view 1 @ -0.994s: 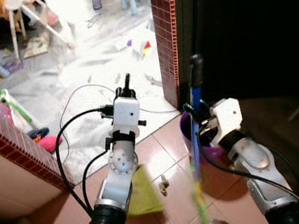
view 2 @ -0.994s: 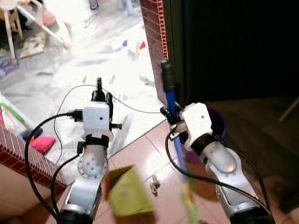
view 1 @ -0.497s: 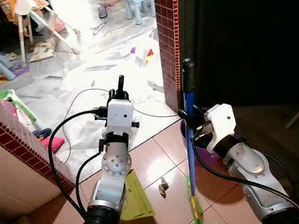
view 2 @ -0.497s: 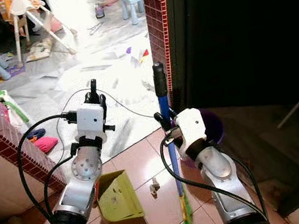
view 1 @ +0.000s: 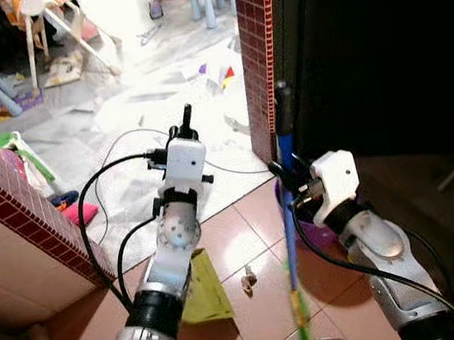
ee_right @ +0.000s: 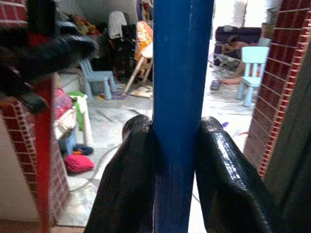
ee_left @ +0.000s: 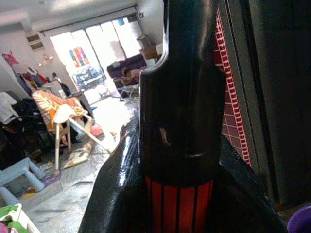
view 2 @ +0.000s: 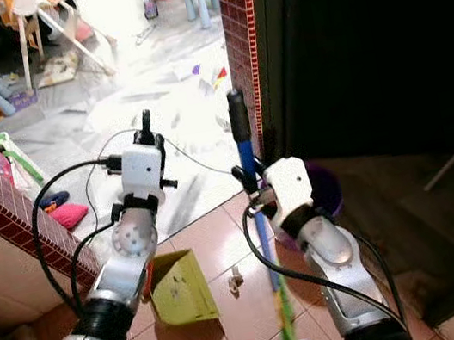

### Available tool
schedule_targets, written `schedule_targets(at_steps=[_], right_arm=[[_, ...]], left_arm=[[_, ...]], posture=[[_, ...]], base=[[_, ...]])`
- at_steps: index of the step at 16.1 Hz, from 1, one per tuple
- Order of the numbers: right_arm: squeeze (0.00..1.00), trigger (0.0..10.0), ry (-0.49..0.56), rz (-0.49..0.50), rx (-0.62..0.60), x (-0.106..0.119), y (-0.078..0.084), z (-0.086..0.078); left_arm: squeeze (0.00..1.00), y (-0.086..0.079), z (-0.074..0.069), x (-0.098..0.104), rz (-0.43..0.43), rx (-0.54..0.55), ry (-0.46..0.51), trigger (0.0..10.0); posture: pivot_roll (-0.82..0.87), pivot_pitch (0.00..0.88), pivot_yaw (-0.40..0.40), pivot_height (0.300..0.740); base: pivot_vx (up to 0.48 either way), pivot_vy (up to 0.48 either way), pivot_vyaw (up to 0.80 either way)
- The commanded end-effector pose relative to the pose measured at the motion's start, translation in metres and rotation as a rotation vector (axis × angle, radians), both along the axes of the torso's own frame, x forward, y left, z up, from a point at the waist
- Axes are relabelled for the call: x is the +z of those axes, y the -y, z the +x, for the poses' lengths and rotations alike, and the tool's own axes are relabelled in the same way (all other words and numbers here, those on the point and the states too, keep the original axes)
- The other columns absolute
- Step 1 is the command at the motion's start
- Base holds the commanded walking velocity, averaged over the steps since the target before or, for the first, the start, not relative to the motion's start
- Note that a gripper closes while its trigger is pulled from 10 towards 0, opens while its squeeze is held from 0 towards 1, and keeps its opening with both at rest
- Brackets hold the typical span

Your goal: Sweep floor

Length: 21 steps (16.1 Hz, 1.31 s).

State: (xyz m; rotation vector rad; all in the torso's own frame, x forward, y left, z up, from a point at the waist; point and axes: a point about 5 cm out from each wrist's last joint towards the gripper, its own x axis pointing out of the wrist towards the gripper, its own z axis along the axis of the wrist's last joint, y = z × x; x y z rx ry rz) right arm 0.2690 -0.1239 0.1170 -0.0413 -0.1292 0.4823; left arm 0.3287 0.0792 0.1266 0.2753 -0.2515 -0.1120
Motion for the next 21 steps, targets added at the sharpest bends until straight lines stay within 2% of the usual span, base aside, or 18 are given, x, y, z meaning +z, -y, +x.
schedule_targets(at_steps=[1, 7, 10, 12, 14, 15, 17, 19, 21], right_arm=[[0.00, 10.0, 0.075, 0.045, 0.063, 0.023, -0.011, 0.003], [0.00, 10.0, 0.127, 0.041, 0.134, 0.042, -0.023, 0.017], [0.00, 10.0, 0.160, -0.011, 0.151, 0.045, -0.025, 0.021], [0.00, 10.0, 0.160, -0.030, 0.152, 0.043, -0.025, 0.021], [0.00, 10.0, 0.128, -0.082, 0.122, 0.027, -0.020, 0.028], [0.00, 10.0, 0.105, -0.108, 0.130, 0.016, -0.019, 0.033], [0.00, 10.0, 0.110, -0.131, 0.124, 0.011, -0.021, 0.042], [0.00, 10.0, 0.085, -0.095, 0.092, 0.005, -0.027, 0.054], [0.00, 10.0, 0.081, 0.024, 0.068, 0.005, -0.040, 0.061]], left_arm=[[0.00, -0.001, 0.008, 0.009, 0.019, 0.002, 0.047, 10.0], [0.00, 0.018, 0.011, -0.004, -0.002, -0.061, -0.010, 10.0], [0.00, 0.034, 0.008, -0.016, -0.010, -0.083, -0.059, 10.0], [0.00, 0.038, 0.007, -0.018, -0.006, -0.084, -0.065, 10.0], [0.00, 0.045, 0.009, -0.017, -0.012, -0.082, -0.072, 10.0], [0.00, 0.045, 0.012, -0.015, -0.011, -0.063, -0.071, 10.0], [0.00, 0.043, 0.014, -0.014, 0.002, -0.038, -0.063, 10.0], [0.00, 0.040, 0.017, -0.012, 0.004, -0.019, -0.056, 10.0], [0.00, 0.041, 0.017, -0.012, -0.004, -0.010, -0.053, 10.0]], posture=[[-0.22, 0.091, 0.101, 0.740], [-0.26, 0.119, 0.092, 0.740], [-0.29, 0.123, 0.094, 0.740], [-0.29, 0.124, 0.094, 0.740], [-0.30, 0.125, 0.093, 0.740], [-0.30, 0.122, 0.092, 0.740], [-0.29, 0.121, 0.091, 0.740], [-0.27, 0.116, 0.086, 0.740], [-0.24, 0.110, 0.080, 0.740]], base=[[0.000, 0.000, 0.00], [0.000, 0.000, 0.00], [0.000, 0.000, 0.00], [0.000, 0.000, 0.00], [0.000, 0.000, 0.00], [0.000, 0.000, 0.00], [0.000, 0.000, 0.00], [0.000, 0.000, 0.00], [0.000, 0.000, 0.00]])
